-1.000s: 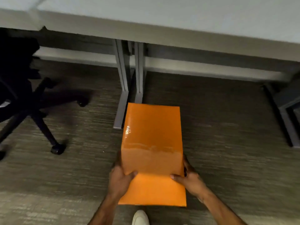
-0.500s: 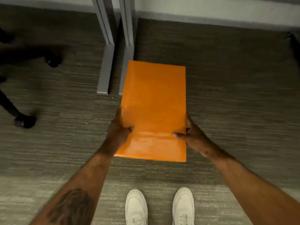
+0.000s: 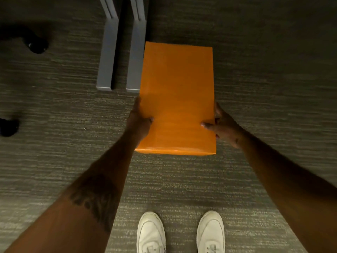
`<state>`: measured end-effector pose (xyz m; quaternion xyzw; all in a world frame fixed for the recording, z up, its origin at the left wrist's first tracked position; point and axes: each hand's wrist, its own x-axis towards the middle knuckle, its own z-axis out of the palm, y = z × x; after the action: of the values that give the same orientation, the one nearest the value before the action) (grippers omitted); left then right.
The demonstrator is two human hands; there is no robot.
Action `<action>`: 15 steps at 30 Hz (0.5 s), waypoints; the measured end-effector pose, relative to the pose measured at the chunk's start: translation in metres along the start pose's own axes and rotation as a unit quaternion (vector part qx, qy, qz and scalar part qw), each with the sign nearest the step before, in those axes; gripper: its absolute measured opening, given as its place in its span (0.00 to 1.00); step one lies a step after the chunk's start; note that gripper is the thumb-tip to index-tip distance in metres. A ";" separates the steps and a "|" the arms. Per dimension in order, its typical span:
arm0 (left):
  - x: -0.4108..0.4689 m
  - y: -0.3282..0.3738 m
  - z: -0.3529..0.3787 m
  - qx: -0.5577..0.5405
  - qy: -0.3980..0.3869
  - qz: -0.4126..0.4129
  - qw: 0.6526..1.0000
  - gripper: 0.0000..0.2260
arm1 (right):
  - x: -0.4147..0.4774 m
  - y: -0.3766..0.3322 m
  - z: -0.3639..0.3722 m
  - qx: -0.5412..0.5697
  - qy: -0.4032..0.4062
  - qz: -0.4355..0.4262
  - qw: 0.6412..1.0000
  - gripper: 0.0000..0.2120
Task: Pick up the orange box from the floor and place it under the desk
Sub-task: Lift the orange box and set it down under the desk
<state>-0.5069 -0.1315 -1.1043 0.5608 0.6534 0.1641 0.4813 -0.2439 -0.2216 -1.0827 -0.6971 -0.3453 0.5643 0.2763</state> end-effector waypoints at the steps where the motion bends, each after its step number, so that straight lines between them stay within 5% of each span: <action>1: 0.001 -0.002 0.001 0.006 0.000 -0.001 1.000 0.35 | 0.001 0.003 0.002 -0.001 0.003 0.001 1.000 0.44; 6: -0.006 -0.013 0.000 -0.038 -0.022 -0.067 0.997 0.38 | -0.008 0.021 0.014 0.014 0.056 0.038 0.998 0.47; 10: -0.032 -0.030 -0.009 -0.123 -0.042 -0.095 0.987 0.25 | -0.040 0.049 0.032 -0.009 0.063 0.143 0.988 0.47; 15: -0.069 -0.049 -0.001 -0.225 -0.074 -0.127 0.963 0.18 | -0.062 0.066 0.055 0.087 0.059 0.130 0.986 0.30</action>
<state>-0.5419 -0.2081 -1.1098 0.3615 0.6278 0.2021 0.6590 -0.2941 -0.3112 -1.1084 -0.7415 -0.1851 0.5810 0.2800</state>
